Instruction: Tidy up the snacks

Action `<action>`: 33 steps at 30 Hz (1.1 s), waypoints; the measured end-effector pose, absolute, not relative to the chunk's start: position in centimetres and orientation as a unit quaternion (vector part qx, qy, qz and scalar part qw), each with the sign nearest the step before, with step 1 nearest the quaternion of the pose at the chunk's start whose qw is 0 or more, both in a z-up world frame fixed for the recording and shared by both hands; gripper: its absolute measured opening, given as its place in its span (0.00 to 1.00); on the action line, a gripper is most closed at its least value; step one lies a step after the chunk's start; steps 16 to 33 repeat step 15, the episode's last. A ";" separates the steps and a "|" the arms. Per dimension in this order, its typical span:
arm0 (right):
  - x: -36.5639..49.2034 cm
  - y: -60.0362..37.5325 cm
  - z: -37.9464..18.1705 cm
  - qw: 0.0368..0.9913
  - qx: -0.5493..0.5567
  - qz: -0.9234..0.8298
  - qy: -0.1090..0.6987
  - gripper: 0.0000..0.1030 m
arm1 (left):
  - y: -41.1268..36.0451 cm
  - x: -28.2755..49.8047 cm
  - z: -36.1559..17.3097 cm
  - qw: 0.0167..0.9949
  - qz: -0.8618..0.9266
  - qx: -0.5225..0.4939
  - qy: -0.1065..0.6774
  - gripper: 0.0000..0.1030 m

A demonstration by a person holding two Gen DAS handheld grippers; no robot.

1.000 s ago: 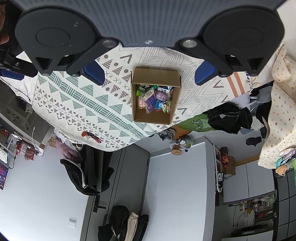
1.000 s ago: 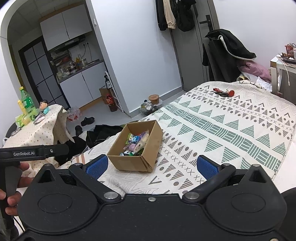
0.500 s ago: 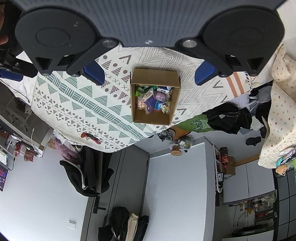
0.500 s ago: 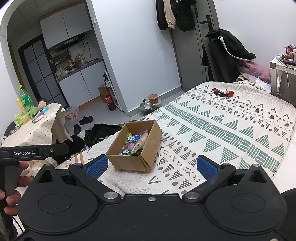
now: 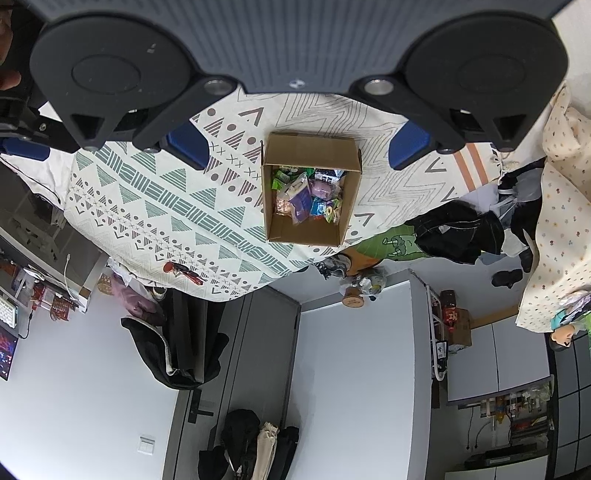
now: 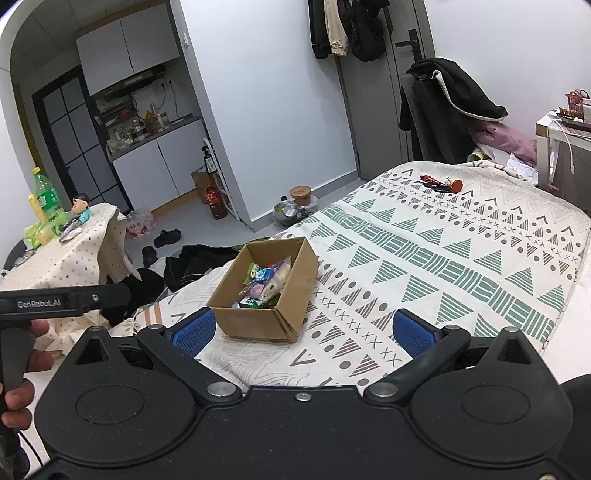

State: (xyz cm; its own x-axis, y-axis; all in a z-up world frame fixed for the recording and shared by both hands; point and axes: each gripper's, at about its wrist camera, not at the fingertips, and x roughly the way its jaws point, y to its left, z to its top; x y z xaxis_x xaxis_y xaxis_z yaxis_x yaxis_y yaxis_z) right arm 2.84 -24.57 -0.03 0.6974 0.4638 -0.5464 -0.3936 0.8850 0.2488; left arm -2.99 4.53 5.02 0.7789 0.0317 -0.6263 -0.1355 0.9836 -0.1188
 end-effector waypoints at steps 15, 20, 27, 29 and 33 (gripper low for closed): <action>2.7 -24.1 -0.6 0.921 0.043 0.231 0.311 1.00 | 3.8 -2.5 4.1 0.937 0.038 -0.072 0.339 1.00; 2.7 -24.1 -0.6 0.921 0.043 0.231 0.311 1.00 | 3.8 -2.5 4.1 0.937 0.038 -0.072 0.339 1.00; 2.7 -24.1 -0.6 0.921 0.043 0.231 0.311 1.00 | 3.8 -2.5 4.1 0.937 0.038 -0.072 0.339 1.00; 2.7 -24.1 -0.6 0.921 0.043 0.231 0.311 1.00 | 3.8 -2.5 4.1 0.937 0.038 -0.072 0.339 1.00; 2.7 -24.1 -0.6 0.921 0.043 0.231 0.311 1.00 | 3.8 -2.5 4.1 0.937 0.038 -0.072 0.339 1.00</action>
